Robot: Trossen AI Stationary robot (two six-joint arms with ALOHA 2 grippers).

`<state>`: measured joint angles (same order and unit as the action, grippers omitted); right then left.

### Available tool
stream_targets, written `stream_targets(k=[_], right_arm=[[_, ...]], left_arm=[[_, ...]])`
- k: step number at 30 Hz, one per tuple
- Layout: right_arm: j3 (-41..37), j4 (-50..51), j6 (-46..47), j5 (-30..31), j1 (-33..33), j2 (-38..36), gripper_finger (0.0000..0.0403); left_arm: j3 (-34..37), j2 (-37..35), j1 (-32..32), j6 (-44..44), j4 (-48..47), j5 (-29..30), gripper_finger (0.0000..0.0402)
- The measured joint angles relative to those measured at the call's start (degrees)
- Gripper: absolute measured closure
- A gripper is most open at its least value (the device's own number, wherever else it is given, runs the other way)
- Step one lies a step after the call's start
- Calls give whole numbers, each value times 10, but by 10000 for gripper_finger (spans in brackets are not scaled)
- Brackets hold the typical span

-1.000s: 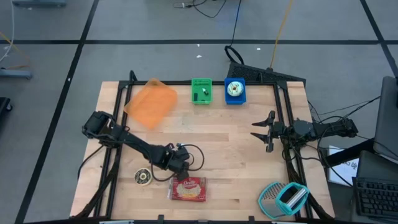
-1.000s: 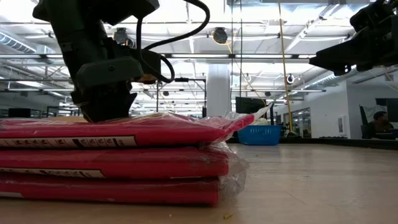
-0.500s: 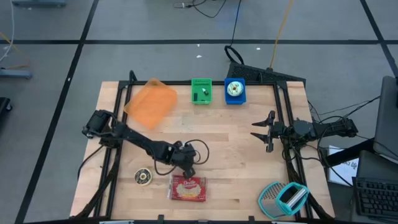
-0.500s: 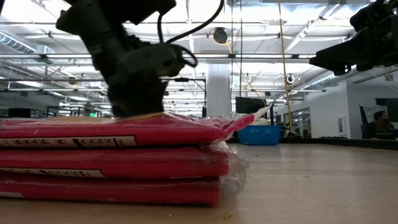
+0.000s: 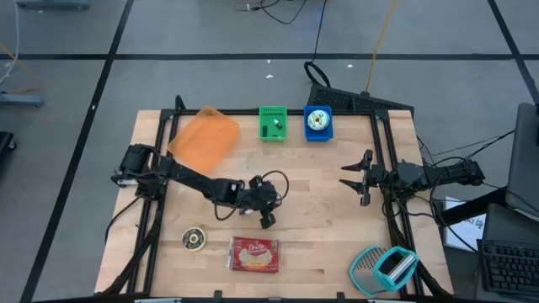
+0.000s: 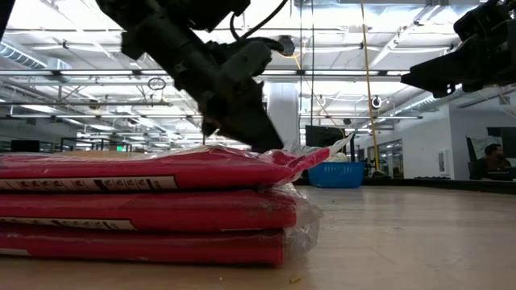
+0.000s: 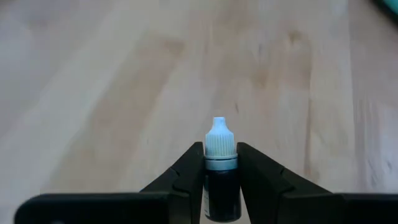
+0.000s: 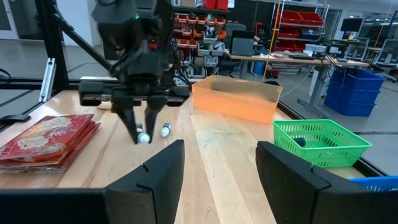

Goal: Pick & Place Food Item
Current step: Put the black food coloring bottle into the green bin

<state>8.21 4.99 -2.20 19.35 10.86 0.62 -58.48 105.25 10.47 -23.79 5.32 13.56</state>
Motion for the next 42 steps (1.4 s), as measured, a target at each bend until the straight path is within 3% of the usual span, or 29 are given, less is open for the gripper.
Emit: stream_targets(k=[19,42], right_arm=[[0,0,0,0,0,0,216],[0,0,0,0,0,0,216]], left_arm=[[-1,-1,-136,166,202,2,314],[-1,-1,-288,222,219,1,314]])
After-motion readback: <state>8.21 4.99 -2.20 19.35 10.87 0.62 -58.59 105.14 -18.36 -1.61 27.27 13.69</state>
